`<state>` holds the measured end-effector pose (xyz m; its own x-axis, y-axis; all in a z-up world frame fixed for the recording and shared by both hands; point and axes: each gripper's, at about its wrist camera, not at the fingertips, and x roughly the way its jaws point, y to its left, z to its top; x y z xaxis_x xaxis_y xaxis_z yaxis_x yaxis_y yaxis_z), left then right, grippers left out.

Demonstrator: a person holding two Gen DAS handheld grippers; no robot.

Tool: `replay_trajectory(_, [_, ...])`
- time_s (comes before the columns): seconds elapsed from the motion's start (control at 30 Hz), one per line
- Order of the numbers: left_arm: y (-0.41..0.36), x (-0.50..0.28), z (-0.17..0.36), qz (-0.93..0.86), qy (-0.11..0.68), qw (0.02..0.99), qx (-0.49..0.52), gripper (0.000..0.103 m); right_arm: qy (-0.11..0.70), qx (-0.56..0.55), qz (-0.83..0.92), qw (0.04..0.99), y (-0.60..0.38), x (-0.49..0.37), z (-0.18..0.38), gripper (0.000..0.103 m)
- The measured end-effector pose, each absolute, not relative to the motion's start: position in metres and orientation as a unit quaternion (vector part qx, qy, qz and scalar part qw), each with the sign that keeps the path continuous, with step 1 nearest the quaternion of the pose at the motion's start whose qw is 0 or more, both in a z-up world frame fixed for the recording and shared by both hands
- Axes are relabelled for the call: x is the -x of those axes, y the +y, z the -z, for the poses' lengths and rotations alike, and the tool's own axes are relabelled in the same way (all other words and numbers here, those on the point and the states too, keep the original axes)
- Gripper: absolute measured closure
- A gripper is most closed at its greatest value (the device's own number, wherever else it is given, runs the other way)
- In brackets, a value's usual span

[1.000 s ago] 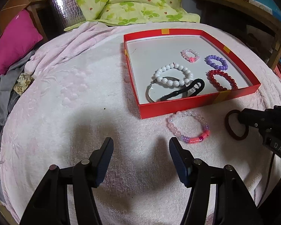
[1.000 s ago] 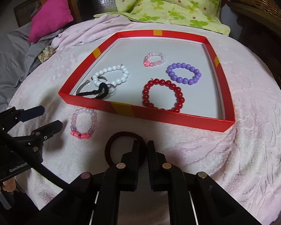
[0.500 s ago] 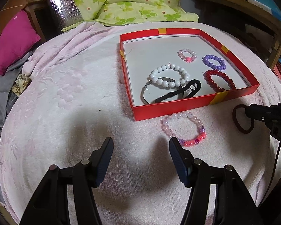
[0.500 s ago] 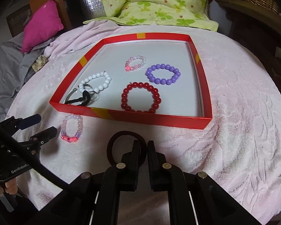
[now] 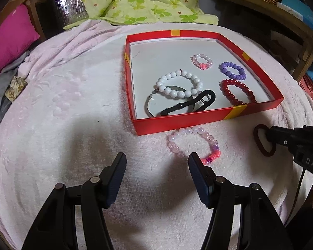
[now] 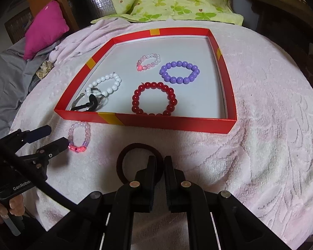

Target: Organize jewelry

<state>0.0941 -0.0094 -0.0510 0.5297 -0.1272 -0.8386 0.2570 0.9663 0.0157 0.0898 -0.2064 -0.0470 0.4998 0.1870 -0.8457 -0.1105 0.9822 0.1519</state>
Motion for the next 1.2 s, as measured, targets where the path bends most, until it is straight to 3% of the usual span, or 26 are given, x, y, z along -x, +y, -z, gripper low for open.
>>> replay_trajectory(0.13, [-0.009, -0.100, 0.053, 0.111, 0.475, 0.872, -0.046, 0.040, 0.494, -0.041, -0.087, 0.864, -0.207, -0.089, 0.048, 0.093])
replay_trajectory(0.23, [-0.010, -0.103, 0.053, 0.115, 0.480, 0.869, -0.032, 0.033, 0.494, -0.043, -0.088, 0.864, -0.207, -0.090, 0.048, 0.093])
replay_trajectory(1.2, [-0.029, -0.105, 0.053, 0.152, 0.493, 0.856, -0.025, 0.033, 0.496, -0.047, -0.089, 0.862, -0.208, -0.088, 0.048, 0.092])
